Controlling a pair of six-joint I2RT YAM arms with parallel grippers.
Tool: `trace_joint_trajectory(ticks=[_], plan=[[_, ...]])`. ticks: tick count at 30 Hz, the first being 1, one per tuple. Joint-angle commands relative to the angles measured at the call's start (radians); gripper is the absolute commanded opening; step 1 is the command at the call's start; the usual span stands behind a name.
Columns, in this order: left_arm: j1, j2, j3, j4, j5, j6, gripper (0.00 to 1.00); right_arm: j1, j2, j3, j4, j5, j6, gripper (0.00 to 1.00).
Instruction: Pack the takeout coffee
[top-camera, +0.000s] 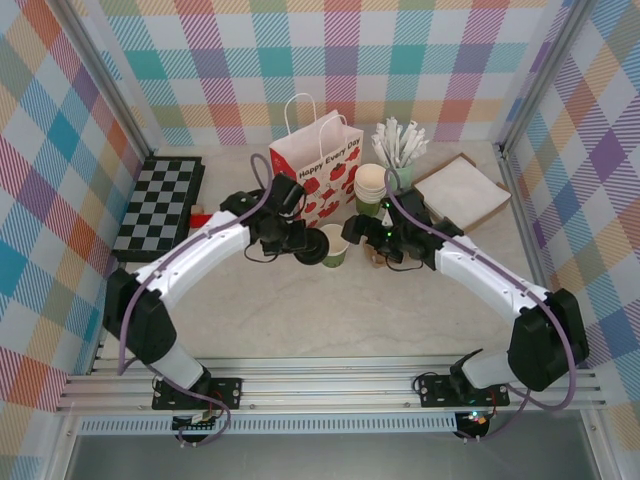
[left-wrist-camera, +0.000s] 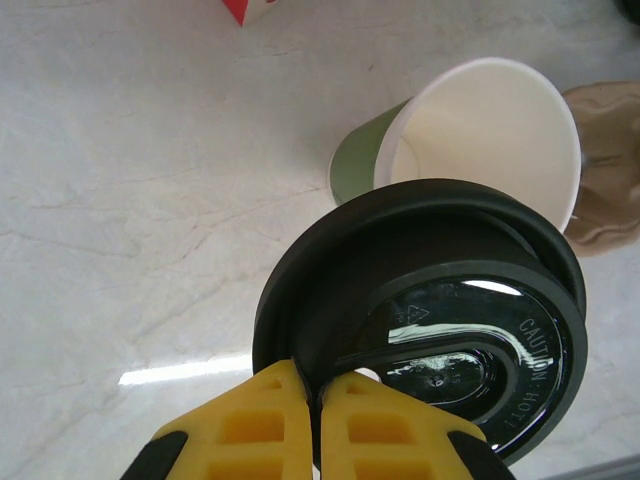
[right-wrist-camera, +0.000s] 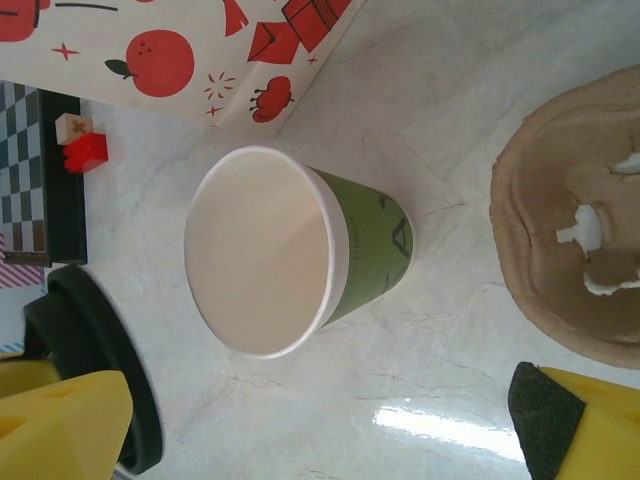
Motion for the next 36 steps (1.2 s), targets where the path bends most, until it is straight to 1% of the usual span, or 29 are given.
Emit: trace_joint_trajectory(ticks=[1, 2, 5, 6, 12, 14, 16, 18, 21, 23, 26, 29, 32, 36], plan=[[-0.019, 0.048, 0.072, -0.005, -0.035, -0.016, 0.0, -0.015, 0.023, 0.018, 0.05, -0.028, -0.053, 0.97], [-0.02, 0.061, 0.082, -0.003, -0.036, -0.021, 0.0, -0.027, 0.028, 0.007, 0.076, -0.051, -0.053, 0.97], [-0.021, 0.104, 0.12, -0.016, -0.04, -0.025, 0.0, -0.085, 0.049, -0.046, 0.216, -0.206, -0.01, 0.96], [-0.021, 0.118, 0.135, -0.032, -0.047, -0.022, 0.0, -0.101, 0.061, -0.049, 0.236, -0.24, -0.004, 0.96], [-0.024, 0.178, 0.188, -0.048, -0.049, -0.001, 0.0, -0.127, 0.129, -0.01, 0.205, -0.305, -0.115, 0.93], [-0.026, 0.2, 0.207, -0.051, -0.048, 0.009, 0.0, -0.127, 0.15, 0.005, 0.186, -0.321, -0.132, 0.93], [-0.026, 0.227, 0.243, -0.081, -0.074, 0.029, 0.0, -0.127, 0.173, 0.023, 0.168, -0.348, -0.131, 0.92], [-0.026, 0.251, 0.28, -0.106, -0.082, 0.05, 0.0, -0.127, 0.193, 0.032, 0.146, -0.344, -0.112, 0.9], [-0.026, 0.28, 0.314, -0.118, -0.061, 0.058, 0.0, -0.127, 0.212, 0.029, 0.145, -0.322, -0.081, 0.88], [-0.026, 0.296, 0.331, -0.128, -0.052, 0.059, 0.0, -0.127, 0.223, 0.032, 0.155, -0.332, -0.071, 0.86], [-0.027, 0.305, 0.334, -0.128, -0.035, 0.06, 0.0, -0.127, 0.235, 0.033, 0.171, -0.346, -0.057, 0.83], [-0.03, 0.31, 0.334, -0.129, -0.025, 0.067, 0.0, -0.127, 0.241, 0.031, 0.174, -0.335, -0.042, 0.82], [-0.032, 0.315, 0.335, -0.131, -0.019, 0.069, 0.0, -0.127, 0.241, 0.033, 0.163, -0.321, -0.034, 0.77], [-0.032, 0.318, 0.339, -0.128, -0.009, 0.071, 0.0, -0.127, 0.233, 0.031, 0.16, -0.325, -0.036, 0.75]])
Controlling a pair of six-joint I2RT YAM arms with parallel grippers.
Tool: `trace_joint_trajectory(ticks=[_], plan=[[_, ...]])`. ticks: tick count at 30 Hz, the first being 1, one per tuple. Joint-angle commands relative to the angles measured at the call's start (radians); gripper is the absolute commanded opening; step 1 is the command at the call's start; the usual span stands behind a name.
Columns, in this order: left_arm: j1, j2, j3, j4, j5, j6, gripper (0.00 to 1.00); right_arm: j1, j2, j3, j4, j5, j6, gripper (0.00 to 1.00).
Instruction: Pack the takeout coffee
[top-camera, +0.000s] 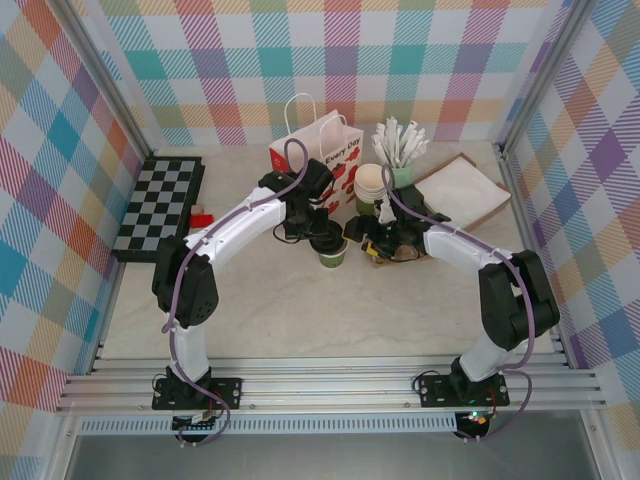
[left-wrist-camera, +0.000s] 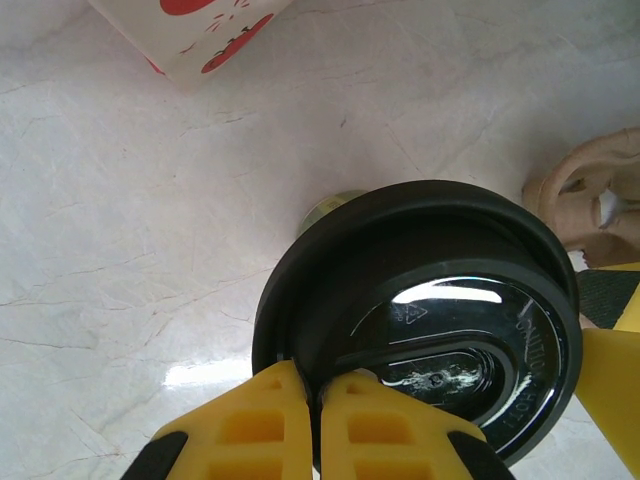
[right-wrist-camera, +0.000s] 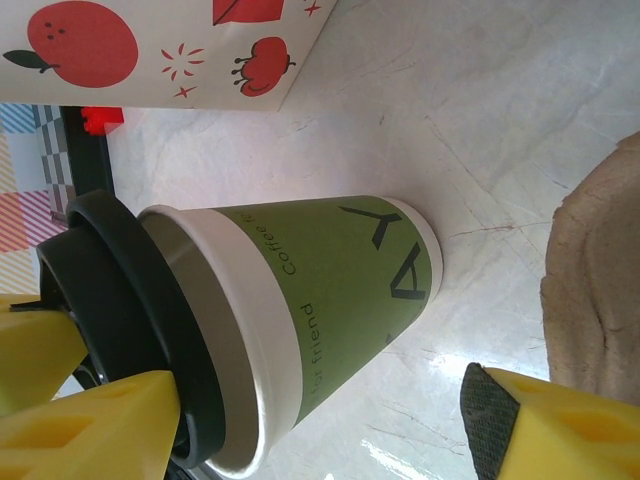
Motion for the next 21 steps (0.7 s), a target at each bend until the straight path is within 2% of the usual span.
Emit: trace_joint_trajectory(ticks=[1, 7, 14, 17, 21], plan=[[-0.016, 0.017, 0.029, -0.029, 0.021, 0.016, 0.0, 0.0, -0.004, 0.028, -0.003, -0.011, 0.011, 0.75], [-0.017, 0.04, 0.063, -0.046, 0.053, 0.031, 0.0, 0.0, -0.012, 0.024, -0.002, -0.015, 0.018, 0.75], [-0.02, 0.069, 0.117, -0.106, 0.032, 0.052, 0.0, 0.0, -0.016, 0.024, -0.004, -0.014, 0.019, 0.74], [-0.02, 0.079, 0.128, -0.125, 0.005, 0.055, 0.0, 0.0, -0.002, 0.03, -0.009, -0.02, 0.016, 0.71], [-0.02, 0.101, 0.142, -0.126, 0.027, 0.06, 0.0, -0.001, 0.017, 0.038, -0.012, -0.022, 0.02, 0.67]])
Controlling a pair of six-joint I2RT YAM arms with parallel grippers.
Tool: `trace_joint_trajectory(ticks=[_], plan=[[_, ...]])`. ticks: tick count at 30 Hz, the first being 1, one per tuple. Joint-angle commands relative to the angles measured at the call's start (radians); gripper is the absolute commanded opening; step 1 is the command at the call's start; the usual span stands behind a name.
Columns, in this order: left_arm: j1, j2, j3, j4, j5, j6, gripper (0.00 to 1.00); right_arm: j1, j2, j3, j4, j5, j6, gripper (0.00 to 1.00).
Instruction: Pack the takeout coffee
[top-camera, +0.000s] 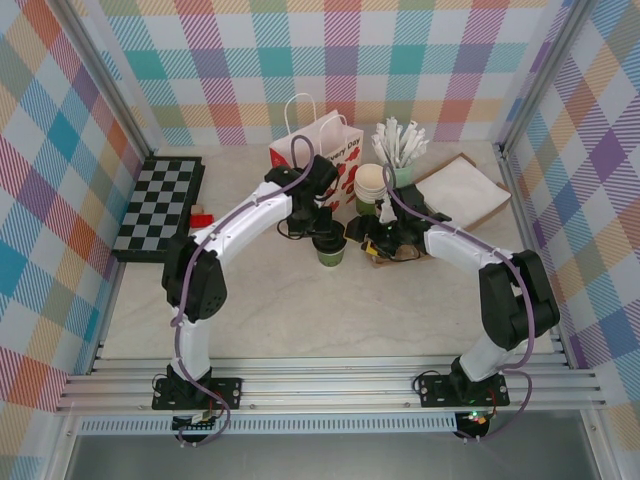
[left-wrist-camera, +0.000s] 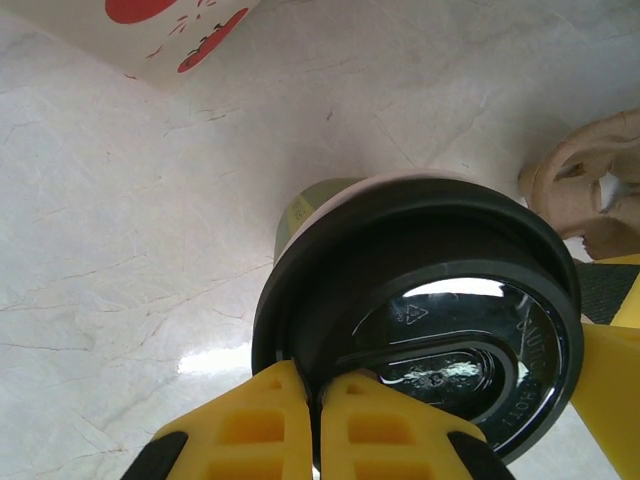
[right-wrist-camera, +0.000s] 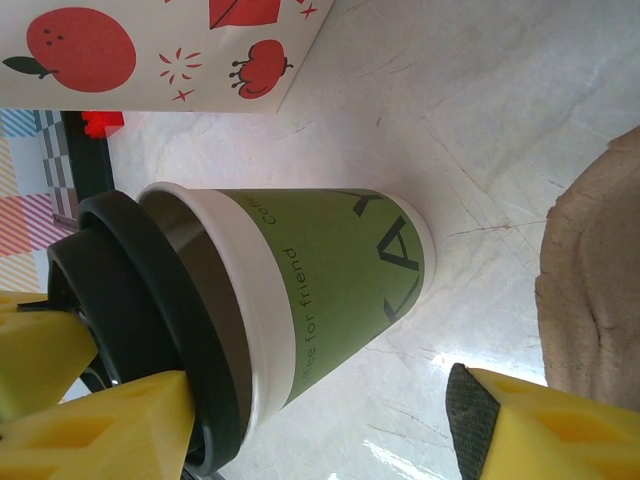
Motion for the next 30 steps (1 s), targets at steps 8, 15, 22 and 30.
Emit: trace_joint_trajectory(ticks=[8, 15, 22, 30], plan=[[-0.016, 0.068, 0.044, -0.029, 0.046, 0.029, 0.0, 0.002, 0.036, 0.039, -0.035, 0.003, 0.015, 0.58], [-0.015, 0.107, 0.005, -0.046, 0.022, 0.041, 0.0, 0.002, 0.078, 0.0, -0.067, 0.047, 0.017, 0.51], [0.015, 0.099, -0.204, 0.007, 0.022, 0.033, 0.0, 0.009, 0.111, -0.116, -0.032, 0.065, 0.044, 0.52], [0.019, 0.125, -0.282, 0.022, 0.019, 0.063, 0.0, 0.008, 0.064, -0.153, -0.029, 0.055, 0.042, 0.52]])
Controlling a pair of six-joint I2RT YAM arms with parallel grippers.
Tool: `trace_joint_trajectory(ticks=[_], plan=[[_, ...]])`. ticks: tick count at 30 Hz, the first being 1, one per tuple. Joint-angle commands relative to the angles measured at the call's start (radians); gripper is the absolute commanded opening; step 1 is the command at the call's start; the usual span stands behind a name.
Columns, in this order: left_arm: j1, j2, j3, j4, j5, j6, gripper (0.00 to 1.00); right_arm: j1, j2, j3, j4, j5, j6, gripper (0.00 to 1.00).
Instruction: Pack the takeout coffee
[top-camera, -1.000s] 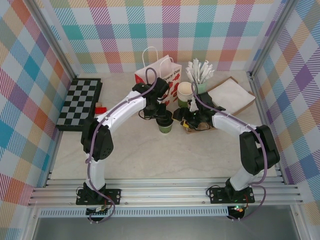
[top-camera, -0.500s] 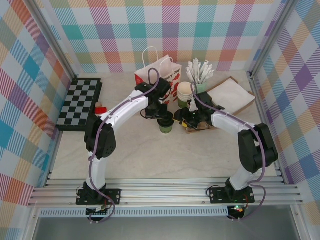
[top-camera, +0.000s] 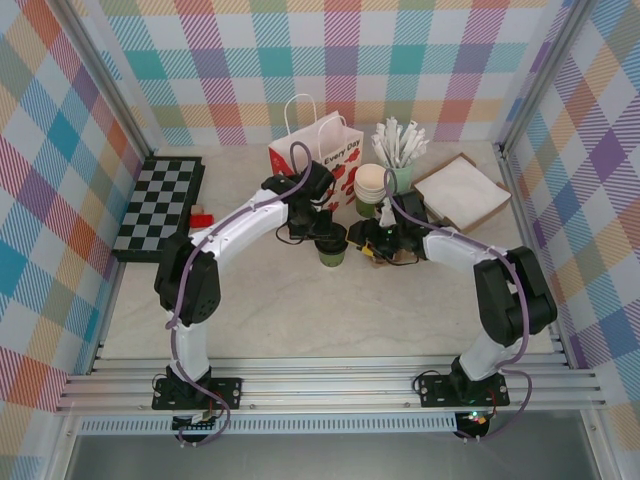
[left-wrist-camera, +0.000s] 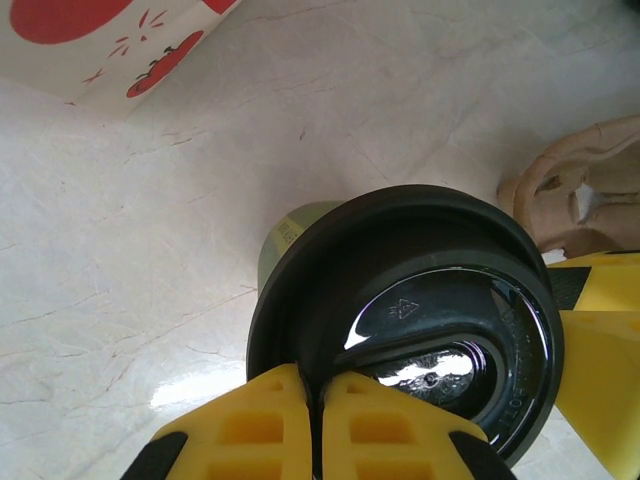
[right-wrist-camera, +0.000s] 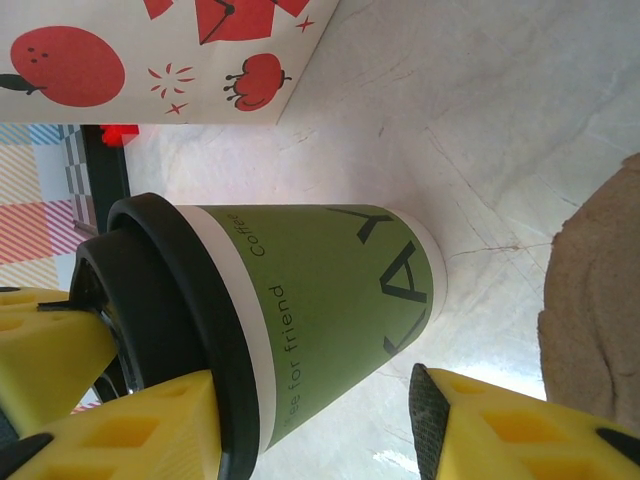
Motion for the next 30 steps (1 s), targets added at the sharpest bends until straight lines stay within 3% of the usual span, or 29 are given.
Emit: trace_joint_trajectory(ticks=[1, 6, 10, 20, 30], plan=[[0.006, 0.137, -0.09, -0.163, -0.021, 0.064, 0.0, 0.011, 0.011, -0.065, -0.151, 0.041, 0.019, 0.54], [0.0, 0.052, 0.076, -0.242, -0.041, 0.213, 0.0, -0.034, -0.111, -0.024, -0.098, -0.094, 0.033, 0.65], [-0.018, 0.039, 0.157, -0.315, -0.023, 0.307, 0.0, -0.074, -0.123, 0.001, -0.12, -0.175, -0.026, 0.66], [-0.053, 0.037, 0.139, -0.29, 0.023, 0.379, 0.0, -0.07, 0.014, 0.082, -0.186, -0.383, -0.128, 0.55], [-0.056, 0.041, 0.116, -0.262, 0.02, 0.377, 0.0, -0.027, 0.137, 0.147, -0.22, -0.367, -0.151, 0.44]])
